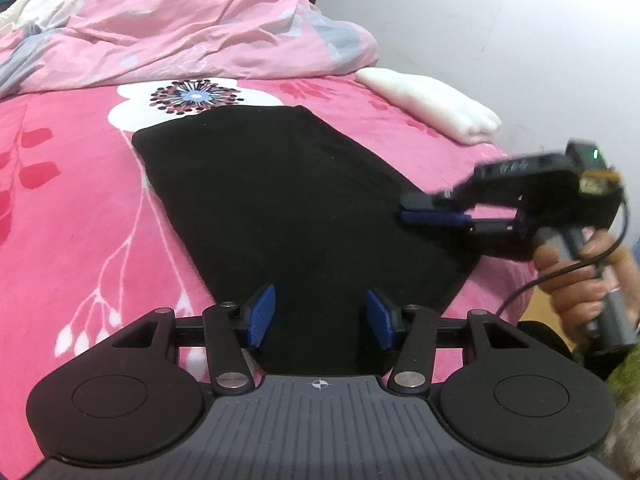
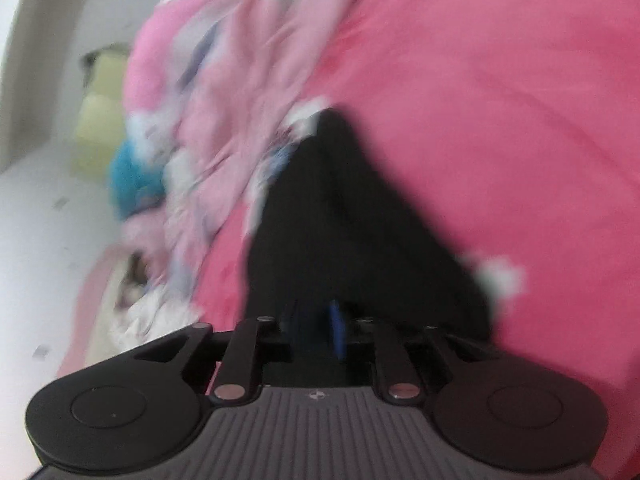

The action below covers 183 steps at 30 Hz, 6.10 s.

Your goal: Fold clothes

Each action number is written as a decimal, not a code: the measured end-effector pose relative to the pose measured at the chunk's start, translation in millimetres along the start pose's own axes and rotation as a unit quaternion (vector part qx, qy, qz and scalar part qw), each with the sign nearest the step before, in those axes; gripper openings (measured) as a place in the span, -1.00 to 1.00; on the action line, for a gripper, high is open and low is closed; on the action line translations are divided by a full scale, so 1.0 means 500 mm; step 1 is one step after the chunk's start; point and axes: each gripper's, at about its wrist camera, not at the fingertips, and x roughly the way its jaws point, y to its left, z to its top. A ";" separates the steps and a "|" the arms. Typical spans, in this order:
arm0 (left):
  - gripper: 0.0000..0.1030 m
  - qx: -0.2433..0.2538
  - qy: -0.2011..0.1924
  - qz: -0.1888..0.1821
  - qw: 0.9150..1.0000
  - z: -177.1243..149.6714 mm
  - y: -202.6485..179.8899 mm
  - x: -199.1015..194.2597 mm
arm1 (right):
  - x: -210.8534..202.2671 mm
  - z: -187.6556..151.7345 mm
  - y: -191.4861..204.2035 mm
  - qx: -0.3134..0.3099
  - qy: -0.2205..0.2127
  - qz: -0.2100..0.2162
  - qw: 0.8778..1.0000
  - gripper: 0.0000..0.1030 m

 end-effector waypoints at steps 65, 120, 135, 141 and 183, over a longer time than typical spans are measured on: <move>0.04 -0.025 0.013 -0.015 0.999 0.004 0.013 0.004 | 0.077 0.011 0.039 0.112 0.033 0.076 0.990 -0.74; 0.15 -0.022 0.003 0.124 0.992 -0.064 -0.014 -0.065 | 0.033 -0.159 0.104 -0.026 0.104 0.109 0.988 -0.52; 0.27 -0.048 -0.016 0.132 0.990 -0.047 -0.004 -0.118 | -0.029 -0.233 0.091 -0.060 0.121 0.068 0.988 -0.21; 0.50 -0.050 -0.007 0.143 0.988 -0.019 -0.019 -0.109 | -0.098 -0.225 0.158 -0.163 0.044 -0.008 0.986 0.21; 1.00 -0.093 0.025 0.216 0.972 -0.041 -0.014 -0.054 | -0.099 -0.293 0.272 -0.437 -0.138 -0.304 0.835 1.00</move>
